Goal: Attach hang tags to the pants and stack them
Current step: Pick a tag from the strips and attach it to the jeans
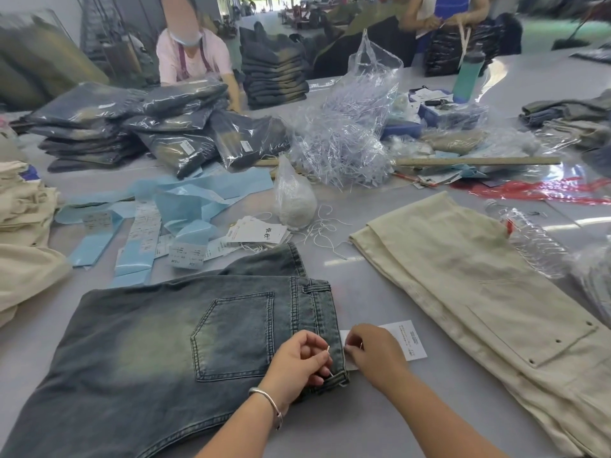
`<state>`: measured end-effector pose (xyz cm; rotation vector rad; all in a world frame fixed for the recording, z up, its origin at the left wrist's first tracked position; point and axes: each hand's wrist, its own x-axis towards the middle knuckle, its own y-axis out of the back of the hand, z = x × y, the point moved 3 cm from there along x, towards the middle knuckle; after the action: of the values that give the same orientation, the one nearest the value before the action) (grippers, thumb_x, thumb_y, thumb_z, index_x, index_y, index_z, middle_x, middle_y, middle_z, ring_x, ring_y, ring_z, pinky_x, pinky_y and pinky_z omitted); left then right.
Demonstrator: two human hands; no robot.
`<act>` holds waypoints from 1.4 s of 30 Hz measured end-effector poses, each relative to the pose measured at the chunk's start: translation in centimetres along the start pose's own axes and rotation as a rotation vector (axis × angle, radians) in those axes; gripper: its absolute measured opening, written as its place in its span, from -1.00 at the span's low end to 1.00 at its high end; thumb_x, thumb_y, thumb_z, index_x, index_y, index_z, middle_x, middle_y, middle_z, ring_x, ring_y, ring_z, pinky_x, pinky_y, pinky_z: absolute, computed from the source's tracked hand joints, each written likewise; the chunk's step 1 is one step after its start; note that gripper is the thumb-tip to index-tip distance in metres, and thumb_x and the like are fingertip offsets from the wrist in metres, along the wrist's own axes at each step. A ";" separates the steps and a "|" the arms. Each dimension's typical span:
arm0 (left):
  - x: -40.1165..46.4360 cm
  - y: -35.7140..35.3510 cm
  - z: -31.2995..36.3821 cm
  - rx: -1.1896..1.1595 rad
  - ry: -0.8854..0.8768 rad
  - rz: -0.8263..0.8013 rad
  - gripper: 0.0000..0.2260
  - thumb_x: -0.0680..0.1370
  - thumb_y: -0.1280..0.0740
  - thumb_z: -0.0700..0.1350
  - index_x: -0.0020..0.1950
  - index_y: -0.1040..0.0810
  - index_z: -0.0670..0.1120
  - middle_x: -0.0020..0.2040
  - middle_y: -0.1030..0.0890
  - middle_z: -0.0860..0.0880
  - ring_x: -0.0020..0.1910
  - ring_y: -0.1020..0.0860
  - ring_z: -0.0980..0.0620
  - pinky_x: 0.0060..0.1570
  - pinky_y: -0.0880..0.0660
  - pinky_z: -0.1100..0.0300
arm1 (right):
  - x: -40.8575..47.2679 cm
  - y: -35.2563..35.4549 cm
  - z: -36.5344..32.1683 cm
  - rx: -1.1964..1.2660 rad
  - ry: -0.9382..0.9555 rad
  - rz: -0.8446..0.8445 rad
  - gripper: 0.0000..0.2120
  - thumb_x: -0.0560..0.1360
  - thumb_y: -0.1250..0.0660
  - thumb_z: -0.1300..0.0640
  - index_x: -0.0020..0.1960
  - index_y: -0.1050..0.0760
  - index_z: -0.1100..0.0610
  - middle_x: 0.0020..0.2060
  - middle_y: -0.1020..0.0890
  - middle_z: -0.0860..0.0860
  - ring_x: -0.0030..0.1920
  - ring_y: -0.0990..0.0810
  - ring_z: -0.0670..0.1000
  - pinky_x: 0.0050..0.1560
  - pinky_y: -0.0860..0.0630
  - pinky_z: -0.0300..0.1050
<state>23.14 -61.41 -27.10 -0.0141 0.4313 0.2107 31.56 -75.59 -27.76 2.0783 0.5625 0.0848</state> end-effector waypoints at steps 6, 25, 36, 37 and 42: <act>0.1 -0.1 -0.2 -0.087 0.024 0.044 -0.92 0.52 -0.39 -0.30 -0.01 -0.58 -0.19 -0.21 -0.72 -0.07 -0.32 -0.63 0.11 -0.41 -0.49 0.32 | -1.3 -0.2 -0.2 0.578 -0.112 0.101 -0.84 0.45 -0.43 0.30 -0.29 -0.60 0.13 -0.47 -0.58 -0.05 -0.40 -0.53 -0.08 -0.31 -0.48 -0.22; 0.1 0.2 -0.6 -0.112 -0.005 -0.001 -0.91 0.57 -0.35 -0.23 -0.14 -0.57 -0.14 -0.35 -0.60 0.00 -0.40 -0.53 0.13 -0.37 -0.49 0.30 | -1.5 0.3 -1.8 1.102 -0.387 -0.251 -0.83 0.51 -0.33 0.37 -0.24 -0.57 0.24 -0.46 -0.57 0.07 -0.56 -0.45 -0.07 -0.58 -0.31 -0.30; 0.1 0.4 -0.4 -0.102 0.002 -0.035 -0.87 0.56 -0.34 -0.24 -0.19 -0.58 -0.11 -0.37 -0.56 0.00 -0.43 -0.48 0.13 -0.41 -0.46 0.31 | -1.4 -0.1 -2.6 1.133 -0.424 -0.306 -0.85 0.53 -0.30 0.38 -0.19 -0.56 0.27 -0.45 -0.56 0.08 -0.54 -0.45 -0.06 -0.59 -0.29 -0.31; 0.1 0.4 -0.4 -0.104 0.003 -0.036 -0.87 0.56 -0.34 -0.24 -0.19 -0.58 -0.11 -0.37 -0.56 0.00 -0.43 -0.48 0.13 -0.41 -0.46 0.31 | -1.4 -0.1 -2.6 1.126 -0.421 -0.305 -0.85 0.53 -0.30 0.37 -0.20 -0.56 0.26 -0.45 -0.56 0.08 -0.54 -0.45 -0.06 -0.59 -0.29 -0.31; 0.1 0.5 -0.3 -0.115 0.016 -0.041 -0.88 0.56 -0.34 -0.24 -0.19 -0.57 -0.12 -0.39 -0.55 0.01 -0.44 -0.47 0.14 -0.42 -0.45 0.31 | -1.6 0.2 -3.0 1.081 -0.383 -0.289 -0.87 0.52 -0.31 0.36 -0.19 -0.55 0.26 -0.43 -0.56 0.09 -0.53 -0.46 -0.05 -0.56 -0.31 -0.29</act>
<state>23.00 -60.96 -27.42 -0.1370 0.4342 0.1945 29.34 -73.96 -25.69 2.8831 0.7462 -0.9582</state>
